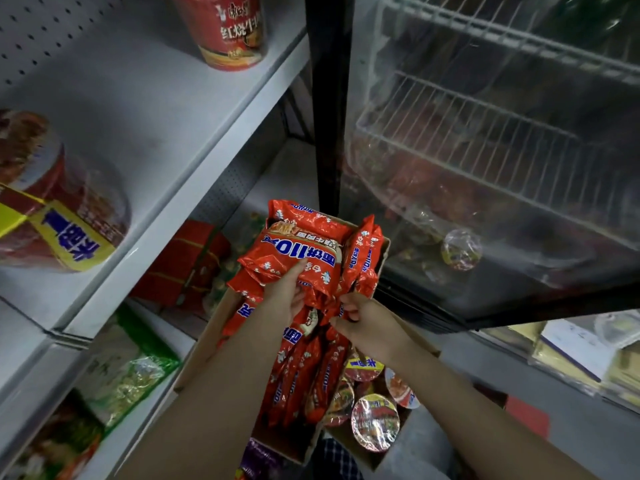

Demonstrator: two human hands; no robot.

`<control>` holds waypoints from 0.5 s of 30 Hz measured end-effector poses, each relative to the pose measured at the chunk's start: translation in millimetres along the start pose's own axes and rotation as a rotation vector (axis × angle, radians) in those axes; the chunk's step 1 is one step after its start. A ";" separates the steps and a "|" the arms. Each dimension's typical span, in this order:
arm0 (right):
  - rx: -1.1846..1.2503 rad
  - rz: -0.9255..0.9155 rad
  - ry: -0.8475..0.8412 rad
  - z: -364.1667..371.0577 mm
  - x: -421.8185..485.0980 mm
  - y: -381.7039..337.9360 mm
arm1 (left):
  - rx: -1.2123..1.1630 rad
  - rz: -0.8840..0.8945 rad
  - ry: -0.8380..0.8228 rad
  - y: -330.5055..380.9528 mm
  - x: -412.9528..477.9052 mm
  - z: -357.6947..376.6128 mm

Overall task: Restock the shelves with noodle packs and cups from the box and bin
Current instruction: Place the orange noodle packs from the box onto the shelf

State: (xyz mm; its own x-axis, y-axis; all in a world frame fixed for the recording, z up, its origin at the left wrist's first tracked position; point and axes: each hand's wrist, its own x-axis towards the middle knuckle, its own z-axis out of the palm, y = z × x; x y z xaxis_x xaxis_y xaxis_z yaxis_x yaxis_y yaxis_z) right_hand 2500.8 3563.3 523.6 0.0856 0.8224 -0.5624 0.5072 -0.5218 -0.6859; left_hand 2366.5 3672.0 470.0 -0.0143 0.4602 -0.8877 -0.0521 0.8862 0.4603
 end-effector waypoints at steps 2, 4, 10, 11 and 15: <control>0.006 -0.005 0.004 -0.3 -0.4 -0.9 | -0.010 0.000 0.002 1.9 -1.2 3.3; 0.003 -0.012 0.010 -0.2 -0.8 -0.8 | -0.042 -0.013 -0.004 6.2 -1.4 6.8; -0.022 -0.019 0.006 1.1 -8.2 5.3 | -0.003 -0.058 0.055 12.9 7.3 10.7; -0.032 -0.025 0.004 1.4 -10.1 7.1 | 0.006 -0.045 0.064 12.9 10.4 8.6; -0.024 0.001 -0.016 -3.6 -15.1 12.8 | 0.010 0.008 0.068 9.6 -1.4 -9.0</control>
State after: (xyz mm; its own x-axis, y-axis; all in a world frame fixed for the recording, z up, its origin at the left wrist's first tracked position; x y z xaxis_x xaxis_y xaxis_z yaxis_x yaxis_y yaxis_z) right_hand 2509.1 3545.0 524.9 0.0725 0.8178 -0.5709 0.5273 -0.5173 -0.6741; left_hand 2357.0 3679.4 475.6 -0.0829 0.4632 -0.8824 -0.0415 0.8831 0.4674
